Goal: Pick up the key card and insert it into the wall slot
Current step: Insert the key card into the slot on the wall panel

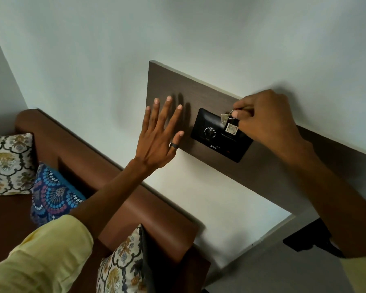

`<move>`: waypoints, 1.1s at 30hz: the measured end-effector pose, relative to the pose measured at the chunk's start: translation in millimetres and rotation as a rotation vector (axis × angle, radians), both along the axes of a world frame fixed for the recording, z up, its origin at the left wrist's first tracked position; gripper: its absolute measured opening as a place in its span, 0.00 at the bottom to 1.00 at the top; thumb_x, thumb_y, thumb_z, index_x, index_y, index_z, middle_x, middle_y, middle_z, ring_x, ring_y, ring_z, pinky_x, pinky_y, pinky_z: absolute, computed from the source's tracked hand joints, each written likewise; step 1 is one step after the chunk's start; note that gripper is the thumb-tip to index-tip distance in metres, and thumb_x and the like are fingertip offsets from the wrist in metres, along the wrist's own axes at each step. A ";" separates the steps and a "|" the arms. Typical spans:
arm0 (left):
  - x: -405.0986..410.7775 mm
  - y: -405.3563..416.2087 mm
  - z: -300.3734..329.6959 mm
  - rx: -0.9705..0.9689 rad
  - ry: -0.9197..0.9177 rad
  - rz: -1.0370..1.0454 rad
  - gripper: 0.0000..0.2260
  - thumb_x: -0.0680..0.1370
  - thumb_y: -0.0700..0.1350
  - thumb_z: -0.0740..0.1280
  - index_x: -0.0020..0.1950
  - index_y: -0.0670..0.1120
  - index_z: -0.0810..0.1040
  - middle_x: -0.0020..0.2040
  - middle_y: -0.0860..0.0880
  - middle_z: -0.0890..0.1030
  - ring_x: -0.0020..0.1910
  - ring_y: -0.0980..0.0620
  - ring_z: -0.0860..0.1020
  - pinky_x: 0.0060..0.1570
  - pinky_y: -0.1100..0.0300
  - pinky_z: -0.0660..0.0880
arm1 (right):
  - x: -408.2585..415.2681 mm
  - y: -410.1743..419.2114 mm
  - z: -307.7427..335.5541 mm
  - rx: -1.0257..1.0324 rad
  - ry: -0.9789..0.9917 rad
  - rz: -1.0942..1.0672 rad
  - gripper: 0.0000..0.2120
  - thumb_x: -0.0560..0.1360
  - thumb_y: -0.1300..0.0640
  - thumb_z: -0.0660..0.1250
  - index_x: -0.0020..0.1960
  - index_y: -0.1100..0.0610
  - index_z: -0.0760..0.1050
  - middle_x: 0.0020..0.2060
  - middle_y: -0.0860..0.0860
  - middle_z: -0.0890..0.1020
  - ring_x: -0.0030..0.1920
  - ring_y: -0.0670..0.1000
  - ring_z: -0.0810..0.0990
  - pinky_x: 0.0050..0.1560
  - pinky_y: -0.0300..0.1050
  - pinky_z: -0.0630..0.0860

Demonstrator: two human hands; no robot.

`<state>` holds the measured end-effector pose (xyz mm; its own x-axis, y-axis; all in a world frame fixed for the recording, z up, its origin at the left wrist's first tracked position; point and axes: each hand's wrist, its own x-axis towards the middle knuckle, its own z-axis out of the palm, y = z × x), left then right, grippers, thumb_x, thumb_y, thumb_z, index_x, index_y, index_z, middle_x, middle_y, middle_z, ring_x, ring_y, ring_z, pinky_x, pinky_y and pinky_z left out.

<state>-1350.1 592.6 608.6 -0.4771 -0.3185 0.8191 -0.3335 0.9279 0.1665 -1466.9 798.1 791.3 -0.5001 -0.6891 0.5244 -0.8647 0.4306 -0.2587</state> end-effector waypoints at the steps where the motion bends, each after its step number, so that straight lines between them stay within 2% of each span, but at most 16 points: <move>1: -0.4 0.8 0.2 -0.001 0.007 -0.003 0.30 0.87 0.53 0.58 0.87 0.44 0.60 0.88 0.39 0.55 0.87 0.35 0.51 0.86 0.38 0.50 | -1.0 2.4 1.0 -0.019 -0.015 0.006 0.09 0.74 0.61 0.73 0.54 0.57 0.85 0.46 0.53 0.88 0.41 0.44 0.82 0.45 0.21 0.70; 3: -3.6 2.7 0.0 0.002 0.020 -0.013 0.30 0.87 0.53 0.58 0.87 0.43 0.61 0.87 0.38 0.56 0.87 0.34 0.51 0.86 0.36 0.51 | -3.7 4.1 2.5 -0.040 -0.033 0.010 0.10 0.73 0.64 0.73 0.54 0.57 0.85 0.46 0.52 0.88 0.39 0.42 0.81 0.38 0.15 0.67; 5: -8.7 4.5 -0.7 0.000 0.027 -0.025 0.30 0.87 0.54 0.57 0.87 0.43 0.60 0.88 0.38 0.55 0.87 0.35 0.50 0.86 0.36 0.51 | -4.7 4.0 2.9 -0.027 -0.024 0.017 0.13 0.72 0.66 0.73 0.54 0.57 0.85 0.46 0.52 0.88 0.40 0.41 0.81 0.41 0.16 0.68; 7: -14.1 6.0 -1.4 0.000 0.022 -0.036 0.30 0.87 0.55 0.55 0.87 0.43 0.59 0.88 0.38 0.54 0.87 0.35 0.49 0.86 0.37 0.49 | -5.0 5.4 0.1 -0.022 0.038 0.057 0.14 0.72 0.68 0.71 0.54 0.57 0.86 0.46 0.53 0.89 0.44 0.44 0.83 0.48 0.26 0.75; 8: -16.9 6.0 -2.0 -0.001 0.016 -0.040 0.30 0.87 0.55 0.54 0.88 0.43 0.57 0.88 0.38 0.53 0.88 0.36 0.49 0.86 0.38 0.49 | -5.7 7.1 -3.1 -0.017 0.103 0.085 0.14 0.72 0.69 0.69 0.54 0.57 0.86 0.46 0.55 0.89 0.46 0.49 0.84 0.52 0.34 0.78; 10: -21.9 4.7 -3.9 -0.004 0.001 -0.044 0.31 0.88 0.56 0.53 0.88 0.44 0.55 0.88 0.39 0.52 0.88 0.37 0.48 0.87 0.39 0.47 | -6.6 11.8 -11.0 0.011 0.275 0.138 0.14 0.72 0.72 0.66 0.52 0.61 0.85 0.43 0.58 0.88 0.48 0.59 0.81 0.49 0.51 0.81; 11: -24.0 4.0 -5.1 -0.004 -0.007 -0.044 0.31 0.88 0.56 0.52 0.88 0.44 0.53 0.89 0.40 0.51 0.88 0.38 0.47 0.87 0.40 0.46 | -8.0 14.1 -15.2 0.007 0.340 0.163 0.14 0.72 0.73 0.66 0.53 0.63 0.84 0.44 0.59 0.87 0.48 0.61 0.79 0.47 0.53 0.80; 15: -29.9 3.3 -8.2 0.008 -0.020 -0.049 0.31 0.88 0.57 0.50 0.89 0.45 0.51 0.89 0.40 0.49 0.88 0.40 0.44 0.87 0.42 0.43 | -14.7 17.2 -25.0 -0.113 0.366 0.180 0.10 0.74 0.70 0.68 0.52 0.64 0.85 0.45 0.59 0.85 0.49 0.62 0.78 0.48 0.45 0.73; 20: -33.7 7.6 -10.0 0.001 -0.018 -0.060 0.31 0.88 0.56 0.52 0.88 0.43 0.54 0.88 0.39 0.52 0.88 0.38 0.46 0.87 0.40 0.45 | -13.0 9.6 -22.2 -0.170 0.291 0.194 0.09 0.74 0.70 0.69 0.47 0.61 0.86 0.40 0.58 0.88 0.43 0.62 0.83 0.46 0.56 0.80; 27: -40.2 7.5 -11.9 -0.001 -0.007 -0.050 0.31 0.88 0.55 0.54 0.88 0.42 0.55 0.88 0.38 0.52 0.88 0.36 0.48 0.87 0.41 0.44 | -10.2 6.3 -31.2 -0.273 0.241 0.189 0.13 0.72 0.72 0.67 0.49 0.62 0.86 0.42 0.58 0.88 0.44 0.59 0.85 0.47 0.51 0.82; 33: -41.8 8.6 -19.0 -0.011 -0.011 -0.017 0.30 0.88 0.54 0.57 0.88 0.42 0.56 0.88 0.38 0.54 0.88 0.36 0.49 0.87 0.43 0.44 | -7.1 14.2 -43.0 -0.235 0.200 0.192 0.16 0.72 0.73 0.66 0.53 0.61 0.86 0.45 0.56 0.88 0.48 0.58 0.84 0.51 0.51 0.80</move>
<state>-1391.9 601.2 589.6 -0.4912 -0.3016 0.8172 -0.3196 0.9351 0.1530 -1474.0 812.3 748.3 -0.2443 -0.6098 0.7540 -0.9676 0.2042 -0.1483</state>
